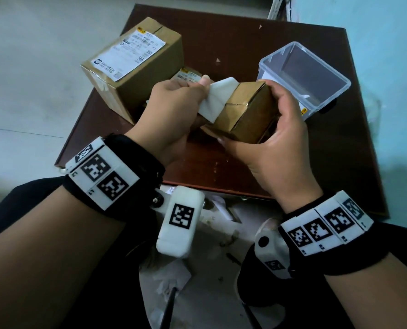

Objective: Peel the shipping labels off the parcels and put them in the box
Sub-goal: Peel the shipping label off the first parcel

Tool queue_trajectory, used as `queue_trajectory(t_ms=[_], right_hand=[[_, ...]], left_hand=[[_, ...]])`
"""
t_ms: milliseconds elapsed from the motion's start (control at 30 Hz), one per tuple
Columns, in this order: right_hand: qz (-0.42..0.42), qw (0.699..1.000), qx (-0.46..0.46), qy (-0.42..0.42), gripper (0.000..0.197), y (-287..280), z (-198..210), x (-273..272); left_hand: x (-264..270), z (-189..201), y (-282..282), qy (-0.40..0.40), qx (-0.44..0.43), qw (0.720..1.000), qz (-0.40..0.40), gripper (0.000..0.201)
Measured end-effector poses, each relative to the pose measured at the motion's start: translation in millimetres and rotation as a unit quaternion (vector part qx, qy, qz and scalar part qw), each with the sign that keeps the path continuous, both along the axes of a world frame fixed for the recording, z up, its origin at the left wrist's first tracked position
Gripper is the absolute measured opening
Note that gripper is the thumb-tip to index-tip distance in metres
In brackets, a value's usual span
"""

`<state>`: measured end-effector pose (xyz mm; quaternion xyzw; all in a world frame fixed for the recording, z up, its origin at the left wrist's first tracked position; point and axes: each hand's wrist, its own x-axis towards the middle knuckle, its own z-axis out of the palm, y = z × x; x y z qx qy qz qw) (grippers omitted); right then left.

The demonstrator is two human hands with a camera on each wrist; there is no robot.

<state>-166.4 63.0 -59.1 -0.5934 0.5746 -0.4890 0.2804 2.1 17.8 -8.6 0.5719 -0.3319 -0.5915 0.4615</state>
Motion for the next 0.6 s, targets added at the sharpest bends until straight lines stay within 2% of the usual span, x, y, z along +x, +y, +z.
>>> queue_trajectory(t_ms=[133, 233, 333, 433, 500, 600], right_hand=[[0.0, 1.0, 0.018, -0.009, 0.099, 0.8, 1.8, 0.7], [-0.035, 0.999, 0.022, -0.004, 0.1, 0.7, 5.9, -1.5], [-0.041, 0.998, -0.015, 0.034, 0.098, -2.8, 12.3, -4.1], [-0.018, 0.998, -0.033, 0.048, 0.097, -2.4, 17.2, -1.6], [0.001, 0.998, -0.04, 0.056, 0.096, 0.3, 17.8, 1.2], [0.0, 0.997, -0.052, 0.058, 0.095, 3.1, 21.1, 4.5]], left_hand=[[3.9, 4.6, -6.4, 0.099, 0.067, 0.992, 0.033, 0.014], [8.5, 13.8, -8.0, 0.105, 0.082, 0.991, 0.033, 0.017], [10.4, 16.8, -1.1, 0.002, -0.013, 1.0, -0.016, 0.032], [5.2, 14.1, 14.2, -0.124, -0.119, 0.982, -0.08, 0.044], [1.3, 10.7, 16.9, -0.183, -0.17, 0.965, -0.08, 0.043], [-4.6, 11.6, 9.0, -0.238, -0.182, 0.953, -0.05, 0.043]])
